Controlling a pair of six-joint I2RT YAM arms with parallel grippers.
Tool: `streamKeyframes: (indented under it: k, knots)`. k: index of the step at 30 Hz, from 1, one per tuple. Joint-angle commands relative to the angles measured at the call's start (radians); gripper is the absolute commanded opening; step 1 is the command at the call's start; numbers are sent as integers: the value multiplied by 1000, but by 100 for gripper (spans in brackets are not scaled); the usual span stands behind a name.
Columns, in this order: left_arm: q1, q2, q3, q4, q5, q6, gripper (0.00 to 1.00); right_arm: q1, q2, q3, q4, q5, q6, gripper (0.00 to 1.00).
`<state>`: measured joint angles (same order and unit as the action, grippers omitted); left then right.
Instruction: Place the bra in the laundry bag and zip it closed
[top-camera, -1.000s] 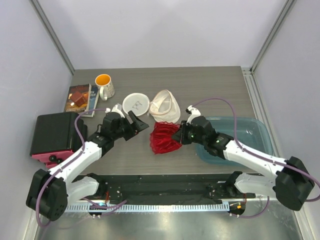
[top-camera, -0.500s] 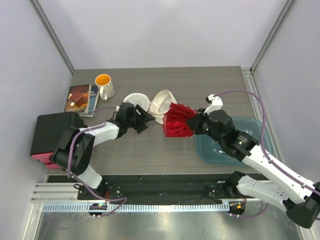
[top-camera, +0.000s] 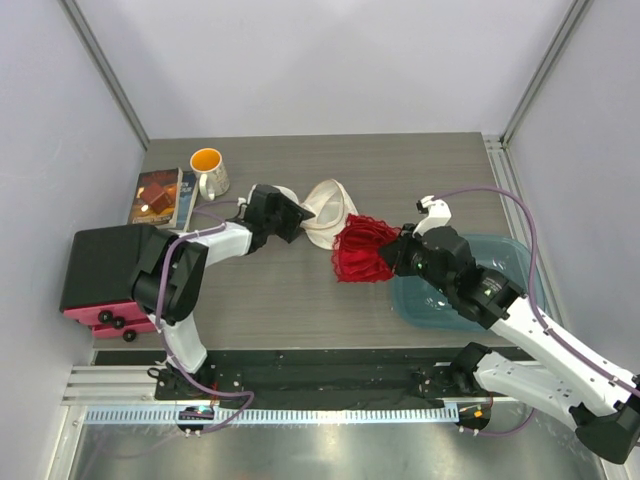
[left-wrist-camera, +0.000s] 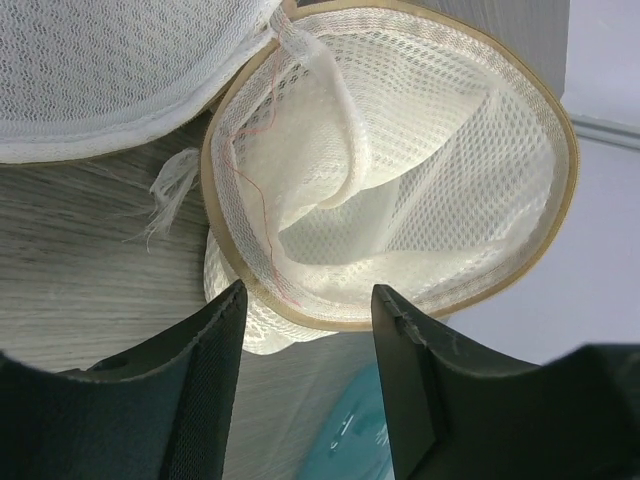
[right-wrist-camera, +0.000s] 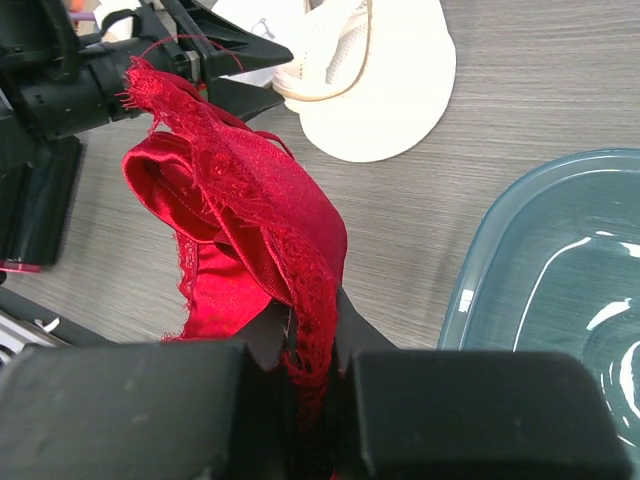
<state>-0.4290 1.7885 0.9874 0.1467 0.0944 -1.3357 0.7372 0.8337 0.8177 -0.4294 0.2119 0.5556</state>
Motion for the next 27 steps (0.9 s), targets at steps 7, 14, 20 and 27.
streamKeyframes:
  k: [7,14,20,27]
  knots:
    - [-1,37,105,-128,-78,-2,45,-2,-19,3,23,4,12,1]
    - [-13,80,164,-208,-85,39,41,-2,-19,24,24,-5,10,1]
    - [-20,101,206,-275,-154,69,42,-2,-24,26,23,-2,13,1]
    - [-31,101,267,-311,-206,156,7,-2,-9,31,23,-6,18,1]
